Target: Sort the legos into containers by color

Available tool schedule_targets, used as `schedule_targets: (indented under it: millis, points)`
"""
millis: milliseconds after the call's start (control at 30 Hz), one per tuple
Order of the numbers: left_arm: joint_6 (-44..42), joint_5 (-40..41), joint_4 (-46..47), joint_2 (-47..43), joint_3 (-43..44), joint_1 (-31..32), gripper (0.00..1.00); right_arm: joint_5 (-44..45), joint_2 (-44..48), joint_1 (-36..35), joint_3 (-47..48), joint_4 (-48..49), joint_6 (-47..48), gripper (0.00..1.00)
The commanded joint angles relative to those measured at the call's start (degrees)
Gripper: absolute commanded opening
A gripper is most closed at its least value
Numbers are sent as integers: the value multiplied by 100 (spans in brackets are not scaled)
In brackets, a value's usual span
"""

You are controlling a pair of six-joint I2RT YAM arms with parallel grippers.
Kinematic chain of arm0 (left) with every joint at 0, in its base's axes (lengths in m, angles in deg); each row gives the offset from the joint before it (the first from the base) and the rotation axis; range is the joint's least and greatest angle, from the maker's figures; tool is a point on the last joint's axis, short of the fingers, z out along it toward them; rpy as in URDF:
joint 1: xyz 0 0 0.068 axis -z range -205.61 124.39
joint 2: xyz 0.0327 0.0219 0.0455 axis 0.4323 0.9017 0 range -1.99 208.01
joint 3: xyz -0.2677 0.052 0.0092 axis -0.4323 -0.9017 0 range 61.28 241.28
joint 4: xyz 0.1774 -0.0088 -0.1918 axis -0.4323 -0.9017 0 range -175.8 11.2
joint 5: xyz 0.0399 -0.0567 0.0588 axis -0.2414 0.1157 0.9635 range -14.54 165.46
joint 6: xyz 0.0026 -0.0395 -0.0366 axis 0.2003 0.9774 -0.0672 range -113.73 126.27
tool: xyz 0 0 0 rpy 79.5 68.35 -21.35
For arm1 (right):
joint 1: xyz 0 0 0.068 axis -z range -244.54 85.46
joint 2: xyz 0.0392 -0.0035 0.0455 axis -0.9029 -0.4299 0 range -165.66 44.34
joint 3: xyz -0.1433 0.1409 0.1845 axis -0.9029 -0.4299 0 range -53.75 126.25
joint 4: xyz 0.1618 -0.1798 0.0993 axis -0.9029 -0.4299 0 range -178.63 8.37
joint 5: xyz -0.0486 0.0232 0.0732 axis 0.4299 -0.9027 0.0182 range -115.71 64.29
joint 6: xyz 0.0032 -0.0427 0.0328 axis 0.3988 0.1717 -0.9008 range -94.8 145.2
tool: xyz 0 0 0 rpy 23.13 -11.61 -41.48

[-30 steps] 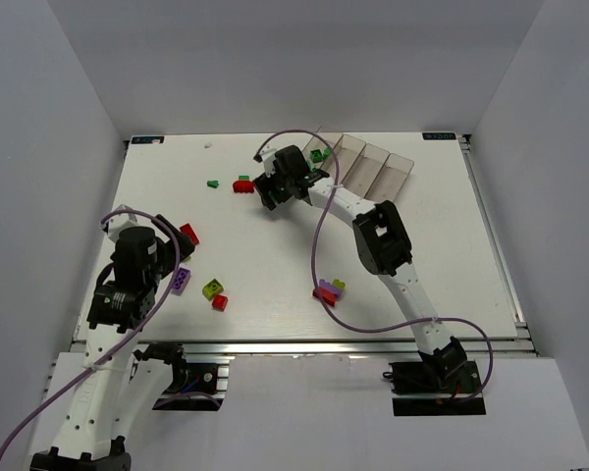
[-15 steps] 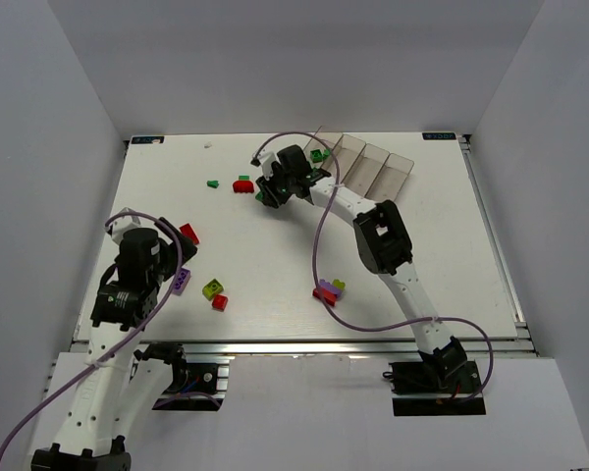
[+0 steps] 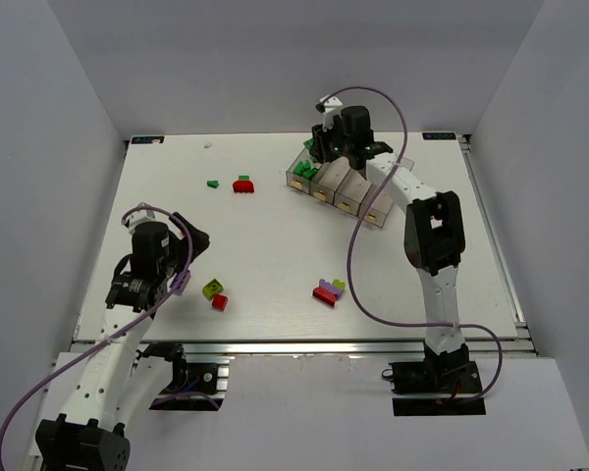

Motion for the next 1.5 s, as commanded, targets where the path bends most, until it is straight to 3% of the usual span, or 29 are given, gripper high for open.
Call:
schedule_targets:
  millis: [0, 100, 367, 633, 733, 867, 967, 1000, 1033, 1133, 1167, 1200, 1233, 1333, 1367, 1400, 1467]
  points:
    - [92, -170, 197, -24, -101, -1, 98, -415, -206, 223, 64, 477, -7, 11]
    - [57, -223, 206, 72, -22, 8, 98, -618, -382, 241, 179, 652, 107, 19]
    - [22, -302, 250, 362, 189, 8, 98, -662, -778, 241, 521, 794, 151, 26]
    - [110, -381, 390, 547, 251, 8, 98, -495, -1007, 250, 644, 908, 107, 66]
    - [154, -434, 504, 679, 294, 8, 98, -504, -1024, 258, 653, 908, 116, 73]
    - [206, -504, 750, 1047, 444, 8, 97, -740, -815, 337, 653, 786, 63, 73]
    - [251, -513, 917, 1556, 716, 8, 82, -1678, -498, 504, 496, 557, 299, 69]
    - [251, -548, 970, 1723, 812, 8, 75, -2082, -175, 661, 373, 548, 431, 60]
    - [242, -548, 1032, 2099, 1039, 8, 58, -3026, 20, 750, -19, 565, 441, 50]
    - [216, -391, 962, 2786, 1506, -18, 17, -4418, 723, 1022, -575, 706, 161, 10]
    - [172, -338, 849, 3302, 1882, -36, 2, -4633, 1038, 1058, -882, 619, 160, 7]
    - [102, -259, 778, 3577, 2094, -45, 1, -4791, 1206, 1093, -1041, 548, 177, 7]
    - [66, -154, 690, 3849, 2296, -62, 1, -4967, 1400, 1093, -1217, 173, 369, 15]
    - [-22, 22, 523, 4939, 3166, -89, 46, -4855, 2313, 1093, -2244, 125, 616, 41]
    - [-48, 75, 470, 5472, 3665, -89, 65, -4793, 2759, 1093, -2743, 152, 652, 47]
    - [-153, 128, 426, 5739, 3939, -98, 71, -4741, 2946, 1093, -2931, 143, 696, 53]
    - [-285, 329, 181, 6266, 4528, -98, 78, -4530, 3385, 1093, -3151, -181, 863, 55]
